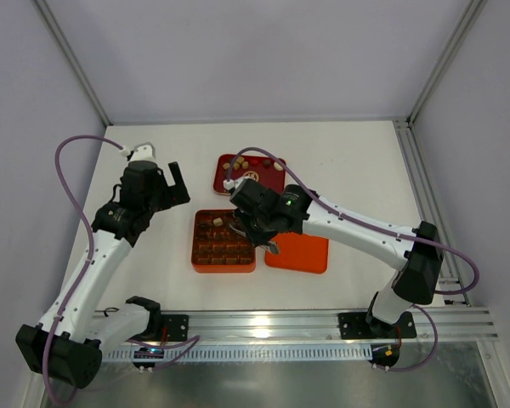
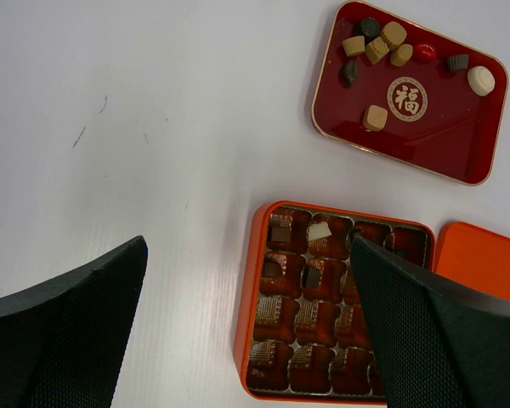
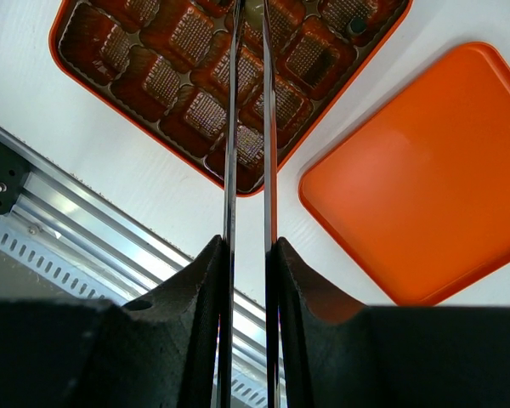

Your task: Pack the chocolate

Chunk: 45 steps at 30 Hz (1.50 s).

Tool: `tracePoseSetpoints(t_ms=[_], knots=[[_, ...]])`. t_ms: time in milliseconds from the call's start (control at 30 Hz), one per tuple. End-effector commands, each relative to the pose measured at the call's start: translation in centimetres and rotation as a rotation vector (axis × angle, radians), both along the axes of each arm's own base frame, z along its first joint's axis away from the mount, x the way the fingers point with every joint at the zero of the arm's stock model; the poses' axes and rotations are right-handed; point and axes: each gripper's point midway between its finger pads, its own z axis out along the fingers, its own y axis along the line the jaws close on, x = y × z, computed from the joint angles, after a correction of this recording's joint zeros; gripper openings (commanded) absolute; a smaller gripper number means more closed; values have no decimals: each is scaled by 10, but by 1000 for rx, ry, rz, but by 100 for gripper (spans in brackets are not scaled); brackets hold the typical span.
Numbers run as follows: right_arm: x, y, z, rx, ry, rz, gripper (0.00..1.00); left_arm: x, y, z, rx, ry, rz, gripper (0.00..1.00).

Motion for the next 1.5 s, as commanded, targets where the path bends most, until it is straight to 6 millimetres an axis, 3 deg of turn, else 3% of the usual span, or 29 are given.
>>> tracePoseSetpoints(t_ms=[0,633,1467], knots=[[3,7,7,37,-28,-7,31,5,1,10,-15,-48,9,100],[1,7,0,22,-20,-2,36,4,2,10,-16,-51,12,100],[7,5,21,35,-64,-10,40,4,2,11,-14,-53,13,100]])
